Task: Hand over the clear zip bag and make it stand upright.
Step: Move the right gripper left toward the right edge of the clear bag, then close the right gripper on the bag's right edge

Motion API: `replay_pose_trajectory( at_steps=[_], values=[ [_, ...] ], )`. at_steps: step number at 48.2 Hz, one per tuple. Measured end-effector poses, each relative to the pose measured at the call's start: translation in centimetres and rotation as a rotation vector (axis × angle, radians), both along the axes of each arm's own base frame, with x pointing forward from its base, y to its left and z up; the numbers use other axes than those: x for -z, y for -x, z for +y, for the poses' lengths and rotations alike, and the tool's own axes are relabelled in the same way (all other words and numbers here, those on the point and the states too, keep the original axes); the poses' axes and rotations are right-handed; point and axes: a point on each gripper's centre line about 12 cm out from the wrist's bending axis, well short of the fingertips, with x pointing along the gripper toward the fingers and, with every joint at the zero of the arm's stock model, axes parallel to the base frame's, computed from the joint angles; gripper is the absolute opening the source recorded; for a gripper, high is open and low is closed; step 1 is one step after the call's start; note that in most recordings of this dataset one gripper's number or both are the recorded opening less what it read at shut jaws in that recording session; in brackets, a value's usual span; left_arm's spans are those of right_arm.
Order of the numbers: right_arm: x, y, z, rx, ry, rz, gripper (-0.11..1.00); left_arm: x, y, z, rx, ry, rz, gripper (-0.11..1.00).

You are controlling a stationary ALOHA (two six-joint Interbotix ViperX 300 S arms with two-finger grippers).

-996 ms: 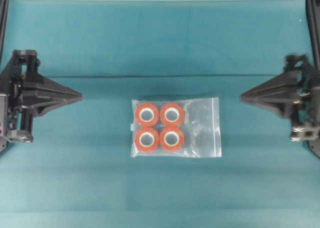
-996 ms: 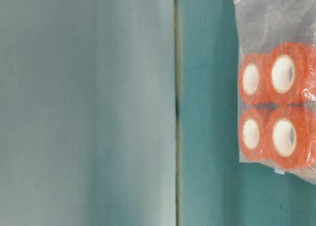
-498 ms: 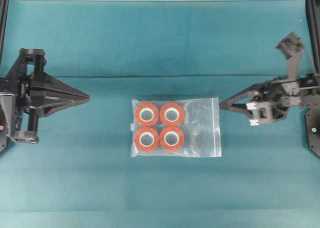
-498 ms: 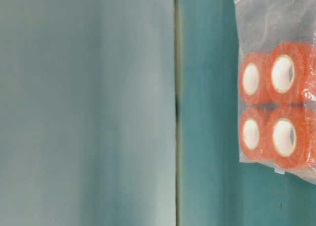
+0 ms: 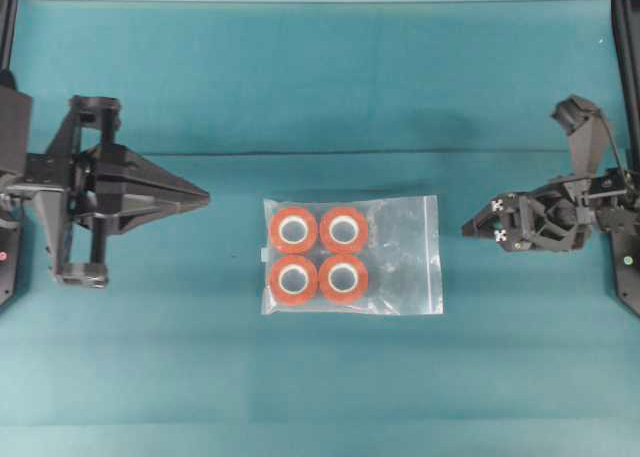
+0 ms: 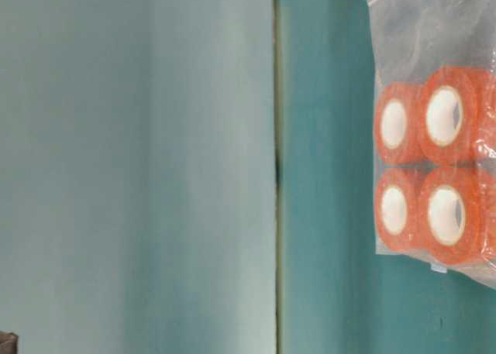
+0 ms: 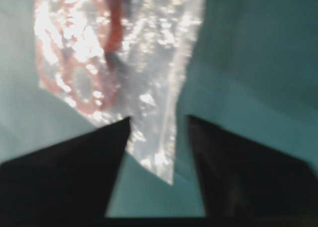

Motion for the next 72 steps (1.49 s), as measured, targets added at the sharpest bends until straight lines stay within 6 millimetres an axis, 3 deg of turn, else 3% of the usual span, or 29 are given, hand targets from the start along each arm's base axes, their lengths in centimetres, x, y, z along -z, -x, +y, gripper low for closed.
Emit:
replay_pose_trajectory(
  at_steps=[5,15,23,30,36,72],
  values=[
    [0.4,0.0,-0.2,0.021,-0.005,0.001,0.92,0.0,0.0,0.0,0.000,-0.002,0.002,-0.01],
    [1.6,-1.3,-0.1,0.052,0.006,0.001,0.89,0.0,0.0,0.0,0.000,-0.002,0.003,-0.01],
    [4.3,-3.0,1.1,0.118,-0.026,-0.013,0.89,0.0,0.0,0.0,0.000,0.000,0.006,-0.01],
    [5.2,-4.7,2.0,0.147,-0.019,-0.107,0.89,-0.1,0.2,0.0,-0.002,0.000,0.000,-0.01],
    [5.4,-5.8,2.4,0.143,-0.014,-0.143,0.89,-0.3,0.4,0.3,-0.009,0.000,-0.006,-0.01],
    [6.2,-7.0,2.6,0.140,-0.009,-0.126,0.88,-0.4,1.0,0.9,-0.033,0.000,-0.009,-0.01]
  ],
)
